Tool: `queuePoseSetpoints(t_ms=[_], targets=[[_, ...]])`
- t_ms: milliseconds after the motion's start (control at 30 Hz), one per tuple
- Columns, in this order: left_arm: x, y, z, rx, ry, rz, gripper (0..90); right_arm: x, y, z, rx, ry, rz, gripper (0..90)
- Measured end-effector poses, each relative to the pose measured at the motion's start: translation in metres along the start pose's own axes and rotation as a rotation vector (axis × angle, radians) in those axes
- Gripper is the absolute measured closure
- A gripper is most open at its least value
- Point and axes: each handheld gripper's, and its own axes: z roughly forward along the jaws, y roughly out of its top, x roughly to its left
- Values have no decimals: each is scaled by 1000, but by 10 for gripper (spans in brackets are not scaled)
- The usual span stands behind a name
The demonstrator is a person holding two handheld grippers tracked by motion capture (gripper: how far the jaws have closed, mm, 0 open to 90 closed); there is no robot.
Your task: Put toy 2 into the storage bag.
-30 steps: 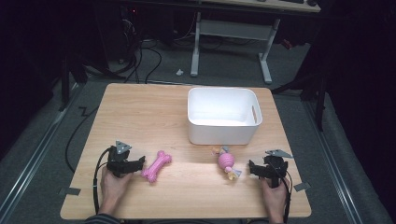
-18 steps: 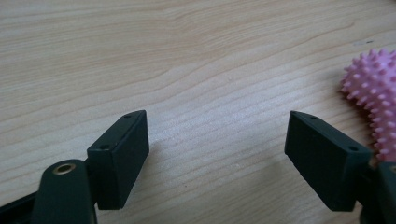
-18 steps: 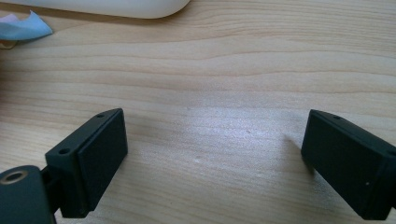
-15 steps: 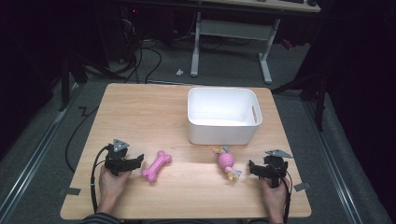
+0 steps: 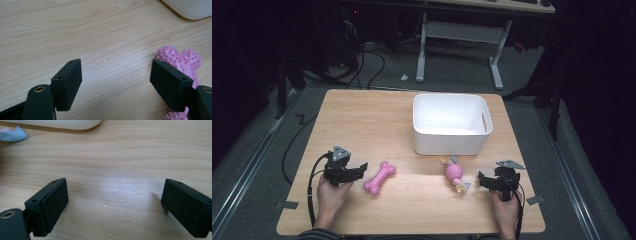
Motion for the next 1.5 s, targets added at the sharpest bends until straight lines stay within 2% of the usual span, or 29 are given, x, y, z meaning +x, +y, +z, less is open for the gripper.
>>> queuePoseSetpoints(t_ms=[100,167,433,667,1000,1133,1233,1500], targets=[[-3,4,-3,-3,-18,-3,262,0,0,0,0,0,0,72],[-5,6,-5,-8,-22,10,263,0,0,0,0,0,0,72],[-15,11,-10,12,-60,26,276,0,0,0,0,0,0,72],[-28,16,-11,33,-74,68,306,0,0,0,-1,0,0,75],[-48,21,-6,95,-107,118,306,0,0,0,-2,0,-1,78],[-52,21,-3,124,-116,127,312,0,0,0,-1,0,0,78],[-56,22,2,165,-121,137,318,0,0,0,-2,1,-3,78],[-60,21,10,221,-112,150,354,0,0,0,-2,1,-7,78]])
